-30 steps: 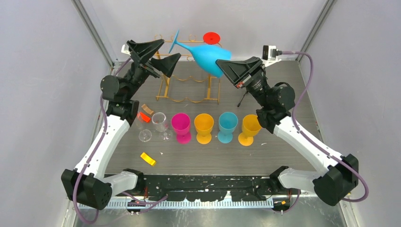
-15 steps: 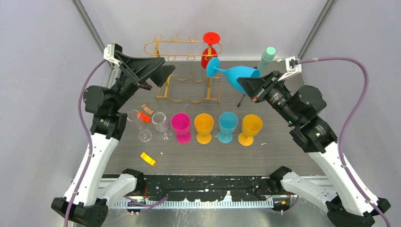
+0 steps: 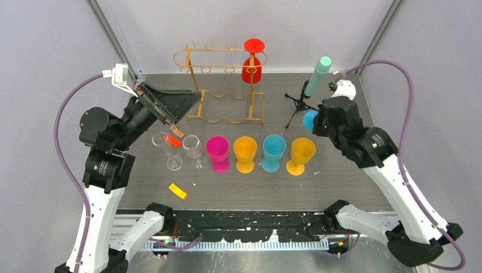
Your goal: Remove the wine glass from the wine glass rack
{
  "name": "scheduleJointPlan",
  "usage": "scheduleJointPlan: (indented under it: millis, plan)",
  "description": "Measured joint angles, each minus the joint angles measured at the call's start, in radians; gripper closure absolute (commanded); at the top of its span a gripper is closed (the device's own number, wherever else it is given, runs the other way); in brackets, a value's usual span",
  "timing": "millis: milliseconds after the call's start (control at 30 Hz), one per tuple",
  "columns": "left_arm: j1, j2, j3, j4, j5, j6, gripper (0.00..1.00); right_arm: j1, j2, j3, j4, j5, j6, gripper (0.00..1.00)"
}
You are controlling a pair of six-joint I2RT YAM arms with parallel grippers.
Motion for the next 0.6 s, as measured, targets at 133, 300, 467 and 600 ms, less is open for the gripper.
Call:
scheduleJointPlan:
  millis: [133,300,467,600]
  plan:
    - [0.000,0.012,-0.001,-0.067,-0.008,0.058,0.00,-0.030,0.076,-0.013,-0.073,0.051,0.017,1.00]
    - [0.000,0.035,-0.009,-0.102,-0.008,0.091,0.00,-0.169,0.092,-0.082,-0.125,0.025,0.049,1.00]
    - [0.000,0.061,-0.030,-0.128,-0.008,0.103,0.00,-0.336,0.089,-0.170,-0.157,-0.109,0.082,1.00]
    - [0.000,0.061,-0.034,-0.130,-0.007,0.104,0.00,-0.363,0.090,-0.220,-0.168,-0.200,0.090,1.00]
